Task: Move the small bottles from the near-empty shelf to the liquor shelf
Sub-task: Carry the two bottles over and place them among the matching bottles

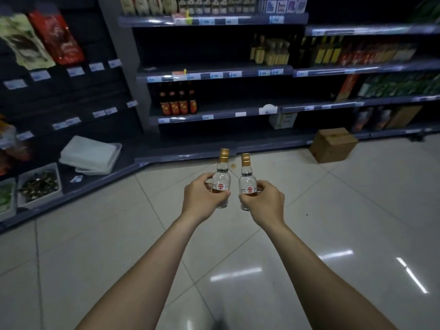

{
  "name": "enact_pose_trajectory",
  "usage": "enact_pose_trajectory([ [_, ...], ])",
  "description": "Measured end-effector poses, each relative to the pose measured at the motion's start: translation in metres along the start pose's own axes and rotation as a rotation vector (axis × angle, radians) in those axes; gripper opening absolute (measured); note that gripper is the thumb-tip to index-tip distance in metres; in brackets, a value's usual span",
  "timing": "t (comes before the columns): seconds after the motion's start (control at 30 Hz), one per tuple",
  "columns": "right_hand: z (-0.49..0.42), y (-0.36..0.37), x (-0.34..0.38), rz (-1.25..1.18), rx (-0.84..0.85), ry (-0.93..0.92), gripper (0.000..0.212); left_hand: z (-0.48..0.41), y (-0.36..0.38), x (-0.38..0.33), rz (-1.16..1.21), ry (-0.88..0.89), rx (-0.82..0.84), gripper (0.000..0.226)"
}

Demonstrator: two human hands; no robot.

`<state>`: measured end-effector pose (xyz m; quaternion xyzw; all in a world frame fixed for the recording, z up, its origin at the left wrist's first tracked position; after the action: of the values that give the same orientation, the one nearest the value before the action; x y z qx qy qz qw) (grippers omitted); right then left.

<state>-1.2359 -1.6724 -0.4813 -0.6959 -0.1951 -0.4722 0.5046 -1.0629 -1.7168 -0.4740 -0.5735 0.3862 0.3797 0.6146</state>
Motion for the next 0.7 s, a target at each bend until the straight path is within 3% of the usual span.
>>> enact_pose_trajectory([
  [0.43,-0.371,-0.017,-0.005,-0.1,0.033,-0.108,0.038,-0.318,0.146,-0.09,0.071,-0.052,-0.104,0.06],
  [0.7,-0.575,-0.029,0.032,-0.075,0.059,-0.169,0.035,-0.486,0.19,-0.163,0.029,-0.037,-0.204,0.054],
])
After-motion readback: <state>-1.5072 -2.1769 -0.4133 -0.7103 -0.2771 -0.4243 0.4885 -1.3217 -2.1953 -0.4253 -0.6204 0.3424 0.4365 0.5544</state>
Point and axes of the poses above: each hand's wrist, its own z-axis away from the middle knuckle, its own y-axis out of the palm, x = y × z, the point moved 1 cm from there along -z, towards the middle knuckle, and after that the axes turned 4 degrees about -y, right-handed, at the moved point
